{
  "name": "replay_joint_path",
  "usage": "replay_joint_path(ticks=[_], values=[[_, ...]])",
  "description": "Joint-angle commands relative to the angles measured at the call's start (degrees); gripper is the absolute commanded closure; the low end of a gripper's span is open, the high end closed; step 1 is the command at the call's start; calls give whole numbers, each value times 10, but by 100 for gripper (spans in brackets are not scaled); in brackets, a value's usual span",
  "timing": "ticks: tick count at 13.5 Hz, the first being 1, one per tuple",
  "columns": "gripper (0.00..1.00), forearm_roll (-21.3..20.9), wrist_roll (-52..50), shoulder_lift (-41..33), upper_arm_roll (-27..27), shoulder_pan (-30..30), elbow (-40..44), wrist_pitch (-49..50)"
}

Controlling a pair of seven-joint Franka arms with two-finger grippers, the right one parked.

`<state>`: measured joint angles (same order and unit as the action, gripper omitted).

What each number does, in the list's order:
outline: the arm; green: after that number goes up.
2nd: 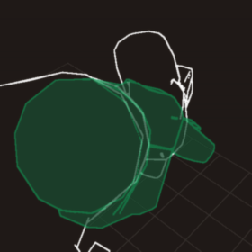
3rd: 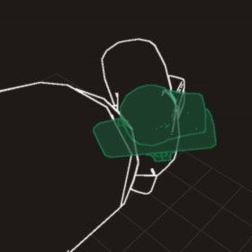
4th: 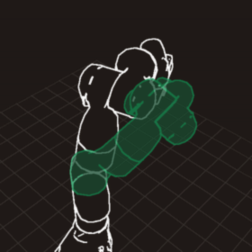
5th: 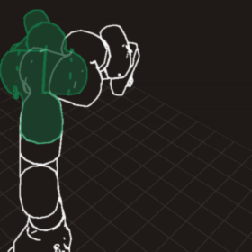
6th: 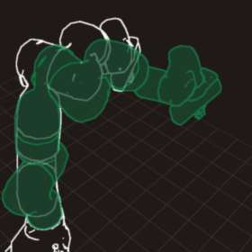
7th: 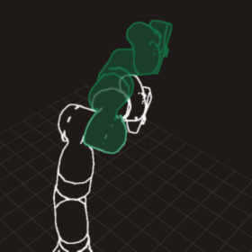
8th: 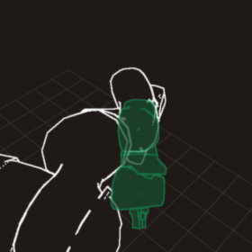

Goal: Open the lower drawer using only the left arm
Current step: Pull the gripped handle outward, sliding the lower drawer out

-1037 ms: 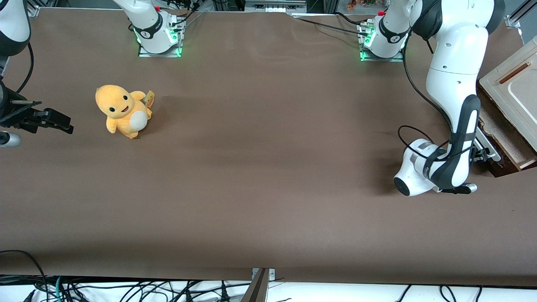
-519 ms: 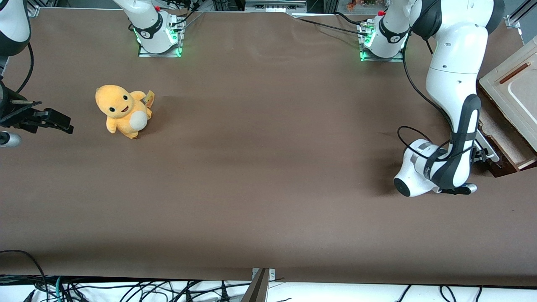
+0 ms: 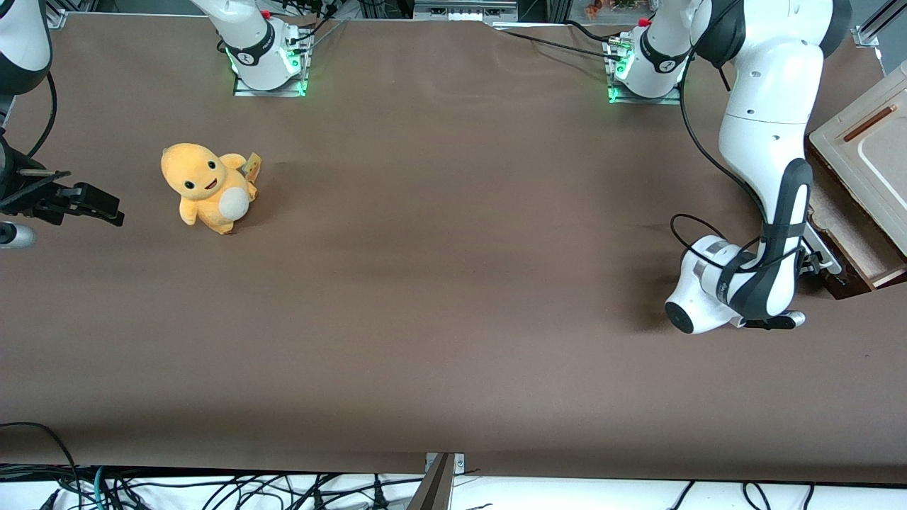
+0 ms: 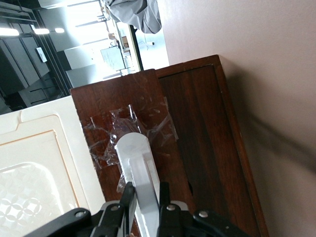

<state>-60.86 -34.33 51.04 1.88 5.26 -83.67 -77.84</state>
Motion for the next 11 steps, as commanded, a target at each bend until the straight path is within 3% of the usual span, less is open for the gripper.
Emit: replay_joint_path(ticks=[1,3,4,7,11], values=[[76,56,21,8,-5,24,19,22],[42,57,22,7,-5,24,19,23],[0,57,22,6,-5,24,19,23],[0,62,22,4,-13,28,23,23],[0,115,44,-4,-20,28,68,23]])
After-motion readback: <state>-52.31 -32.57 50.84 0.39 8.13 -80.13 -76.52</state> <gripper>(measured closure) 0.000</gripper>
